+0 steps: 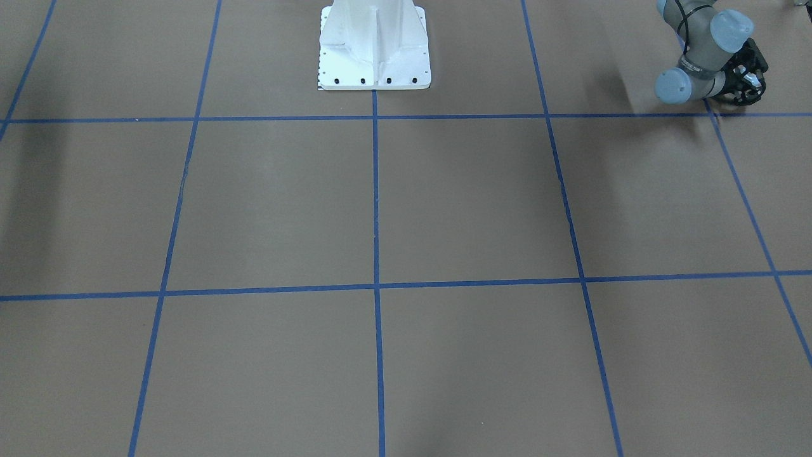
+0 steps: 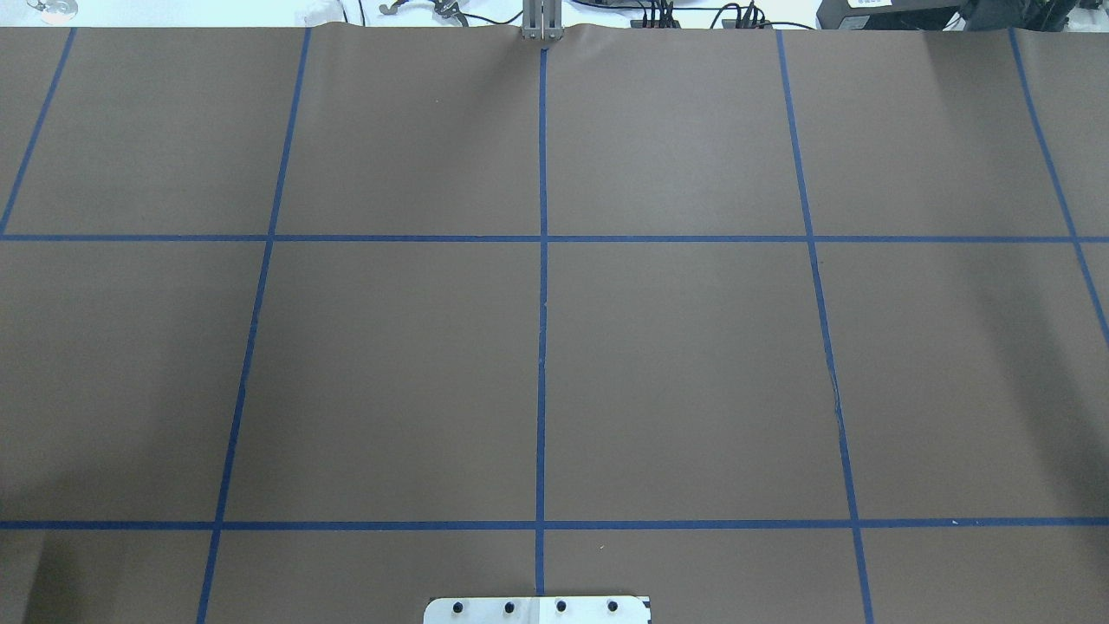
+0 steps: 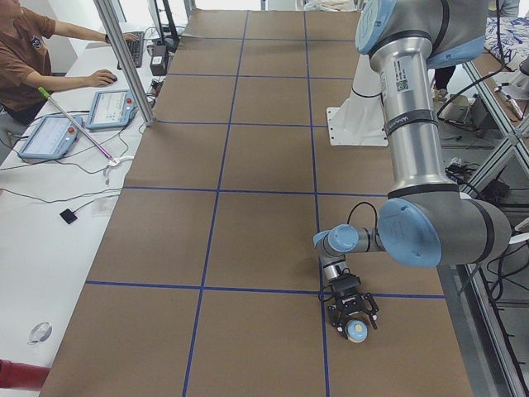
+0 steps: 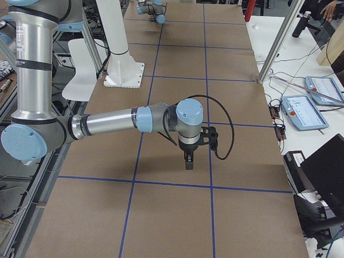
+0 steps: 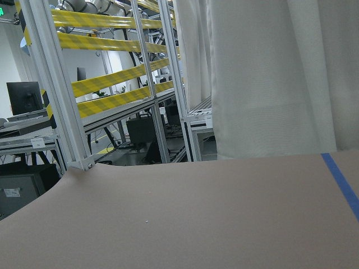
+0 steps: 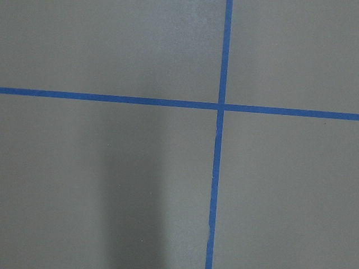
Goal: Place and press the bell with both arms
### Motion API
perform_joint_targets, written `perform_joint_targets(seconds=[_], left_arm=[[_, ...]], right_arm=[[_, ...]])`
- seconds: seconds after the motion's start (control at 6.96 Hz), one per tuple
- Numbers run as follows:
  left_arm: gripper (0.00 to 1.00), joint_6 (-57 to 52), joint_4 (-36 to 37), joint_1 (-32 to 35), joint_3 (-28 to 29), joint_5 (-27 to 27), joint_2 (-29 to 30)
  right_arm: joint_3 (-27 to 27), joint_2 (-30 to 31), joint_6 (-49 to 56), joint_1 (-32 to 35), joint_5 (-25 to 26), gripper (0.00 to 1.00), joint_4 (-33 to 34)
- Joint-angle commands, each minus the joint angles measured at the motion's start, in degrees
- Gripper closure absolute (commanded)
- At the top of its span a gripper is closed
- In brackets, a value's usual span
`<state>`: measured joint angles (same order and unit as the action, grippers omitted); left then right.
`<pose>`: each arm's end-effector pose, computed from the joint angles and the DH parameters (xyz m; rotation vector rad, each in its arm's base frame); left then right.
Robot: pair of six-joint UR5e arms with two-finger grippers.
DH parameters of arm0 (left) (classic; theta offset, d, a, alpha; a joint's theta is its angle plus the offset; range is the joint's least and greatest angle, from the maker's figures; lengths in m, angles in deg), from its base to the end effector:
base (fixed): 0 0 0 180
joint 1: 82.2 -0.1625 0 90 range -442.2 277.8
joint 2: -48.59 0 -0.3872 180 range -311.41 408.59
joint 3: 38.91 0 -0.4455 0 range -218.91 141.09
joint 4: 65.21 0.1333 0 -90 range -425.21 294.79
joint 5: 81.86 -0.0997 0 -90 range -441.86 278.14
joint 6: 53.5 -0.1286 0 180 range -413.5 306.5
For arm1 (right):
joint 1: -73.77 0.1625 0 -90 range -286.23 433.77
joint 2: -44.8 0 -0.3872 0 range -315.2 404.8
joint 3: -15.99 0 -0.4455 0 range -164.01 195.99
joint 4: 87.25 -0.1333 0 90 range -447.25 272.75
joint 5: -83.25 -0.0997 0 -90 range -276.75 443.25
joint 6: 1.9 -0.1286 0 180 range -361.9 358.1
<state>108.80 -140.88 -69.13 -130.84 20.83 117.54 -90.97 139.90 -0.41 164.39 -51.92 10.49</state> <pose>0.2645 -0.1692 0.8294 0.1108 -0.6761 -1.5023 0.0476 -0.5070 0.5399 0.0826 -0.7867 -0.0427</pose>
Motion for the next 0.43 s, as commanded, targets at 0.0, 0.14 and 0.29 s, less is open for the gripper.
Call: perform_joint_targets(seconds=[0.0,0.14,0.29], left_arm=[[0.02,0.12,0.08,-0.23,0.18,-0.04,0.31],[0.16,1.51,0.00,-1.02,0.70,-0.04,0.31],[0.34,2.22,0.08,-2.07,0.88,-0.04,0.31]], right_arm=[[-0.10,0.00,0.00,0.00,0.00,0.00,0.00],[-0.10,0.00,0.00,0.00,0.00,0.00,0.00],[-0.10,0.00,0.00,0.00,0.00,0.00,0.00]])
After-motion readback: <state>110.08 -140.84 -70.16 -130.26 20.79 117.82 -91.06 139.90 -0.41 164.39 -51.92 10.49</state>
